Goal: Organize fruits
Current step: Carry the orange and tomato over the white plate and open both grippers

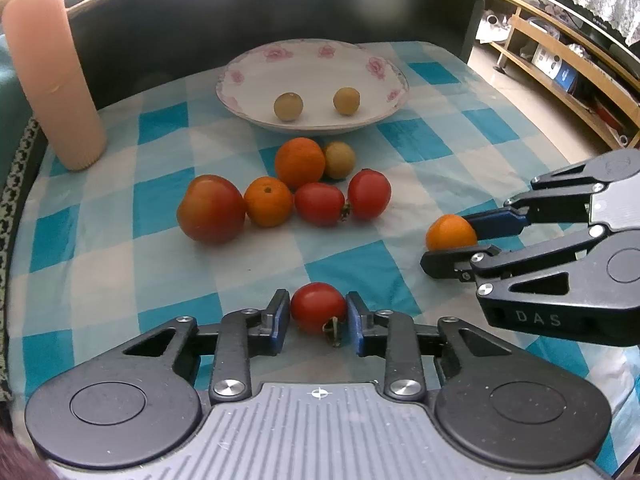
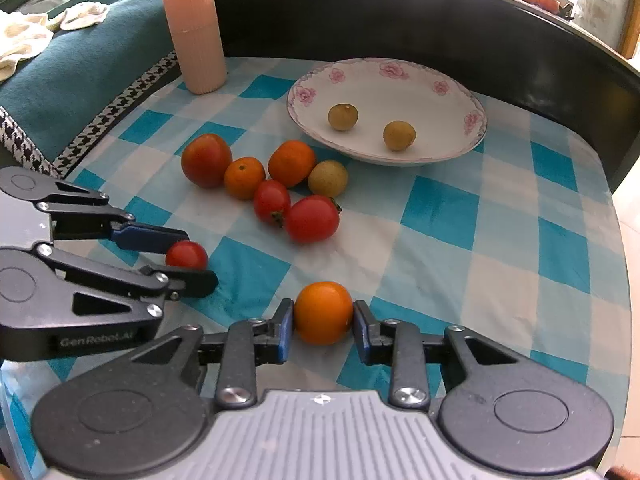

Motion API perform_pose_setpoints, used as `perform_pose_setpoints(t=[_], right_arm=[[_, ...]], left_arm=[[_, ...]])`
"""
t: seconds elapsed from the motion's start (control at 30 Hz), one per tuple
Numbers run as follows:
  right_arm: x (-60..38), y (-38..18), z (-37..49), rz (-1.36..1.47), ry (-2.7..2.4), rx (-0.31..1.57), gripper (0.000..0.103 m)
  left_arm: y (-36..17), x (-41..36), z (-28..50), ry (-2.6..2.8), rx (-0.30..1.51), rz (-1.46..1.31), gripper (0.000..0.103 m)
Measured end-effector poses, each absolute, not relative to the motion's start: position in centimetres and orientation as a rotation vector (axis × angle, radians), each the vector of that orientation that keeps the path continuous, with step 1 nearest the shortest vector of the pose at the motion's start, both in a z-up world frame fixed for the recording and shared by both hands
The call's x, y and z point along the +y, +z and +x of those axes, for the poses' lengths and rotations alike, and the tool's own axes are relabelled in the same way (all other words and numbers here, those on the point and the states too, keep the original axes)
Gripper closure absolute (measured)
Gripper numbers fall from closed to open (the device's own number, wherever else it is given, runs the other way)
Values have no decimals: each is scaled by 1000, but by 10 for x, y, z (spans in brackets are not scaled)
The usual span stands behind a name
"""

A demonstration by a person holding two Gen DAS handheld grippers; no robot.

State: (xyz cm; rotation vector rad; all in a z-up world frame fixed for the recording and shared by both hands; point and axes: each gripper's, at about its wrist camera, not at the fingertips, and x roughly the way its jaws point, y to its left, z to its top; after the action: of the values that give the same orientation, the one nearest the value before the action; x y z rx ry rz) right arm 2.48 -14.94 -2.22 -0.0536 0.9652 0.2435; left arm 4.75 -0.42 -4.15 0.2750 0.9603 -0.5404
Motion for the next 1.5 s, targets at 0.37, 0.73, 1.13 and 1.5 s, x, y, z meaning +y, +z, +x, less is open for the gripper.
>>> perform_pose_setpoints(t=[0.37,0.73,1.13,1.5], right_arm=[[-148,-20,25,-65,237,960,57],[-155,-4,29,-44,213,907,57],[-162,22,23,-42,166,826,57],[-182,43,54,40,92,769,57]], left_arm=[[-38,-13,43,-551,956,288,66],[-17,-26,48,-544,882,303,66],[21,-38,47,-513,800,281,68],[23,-55,92,-488,768,276,68]])
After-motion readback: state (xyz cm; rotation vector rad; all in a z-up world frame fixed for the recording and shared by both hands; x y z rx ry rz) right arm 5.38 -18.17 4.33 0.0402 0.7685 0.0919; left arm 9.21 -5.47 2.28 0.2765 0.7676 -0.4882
